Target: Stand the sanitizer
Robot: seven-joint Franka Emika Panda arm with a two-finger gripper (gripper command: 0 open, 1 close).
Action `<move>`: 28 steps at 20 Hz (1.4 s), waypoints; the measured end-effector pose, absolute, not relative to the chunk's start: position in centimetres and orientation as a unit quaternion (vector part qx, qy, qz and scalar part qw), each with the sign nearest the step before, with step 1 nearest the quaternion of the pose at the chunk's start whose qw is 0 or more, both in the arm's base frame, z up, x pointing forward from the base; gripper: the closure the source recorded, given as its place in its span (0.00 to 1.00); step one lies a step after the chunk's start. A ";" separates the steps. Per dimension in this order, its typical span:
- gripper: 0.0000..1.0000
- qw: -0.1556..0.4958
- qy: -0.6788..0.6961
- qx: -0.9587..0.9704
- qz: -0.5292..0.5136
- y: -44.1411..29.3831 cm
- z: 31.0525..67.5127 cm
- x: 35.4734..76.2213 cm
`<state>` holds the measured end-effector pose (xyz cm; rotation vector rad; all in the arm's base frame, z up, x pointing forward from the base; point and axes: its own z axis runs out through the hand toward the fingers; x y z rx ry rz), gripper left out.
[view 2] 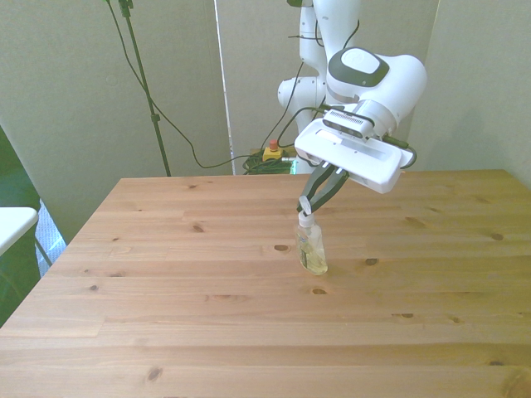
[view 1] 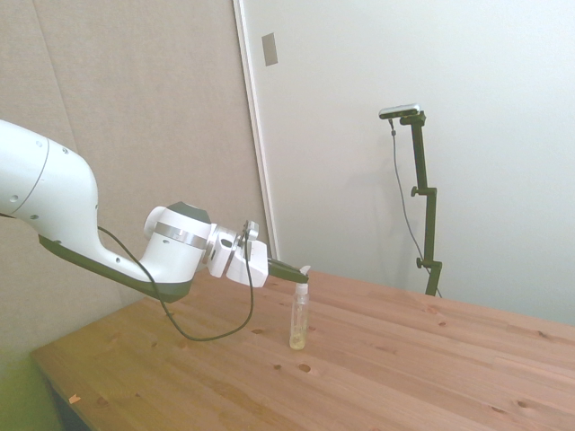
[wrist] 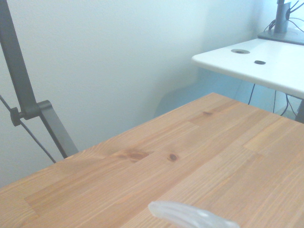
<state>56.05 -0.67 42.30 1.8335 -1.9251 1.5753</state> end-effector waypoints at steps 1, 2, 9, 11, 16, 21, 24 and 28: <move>0.00 0.025 -0.622 0.594 0.510 -0.5 42.3 56.1; 0.00 0.024 -0.621 0.595 0.510 -0.4 42.3 56.1; 0.00 0.022 -0.616 0.600 0.510 0.6 42.2 55.9; 0.00 0.021 -0.616 0.601 0.509 0.8 42.2 55.9; 0.00 0.013 -0.620 0.607 0.496 1.0 41.8 55.4; 0.00 0.007 -0.626 0.628 0.463 1.3 41.9 55.2; 0.00 0.006 -0.623 0.647 0.439 1.5 42.0 55.1; 0.00 0.001 -0.619 0.674 0.403 1.9 43.0 54.4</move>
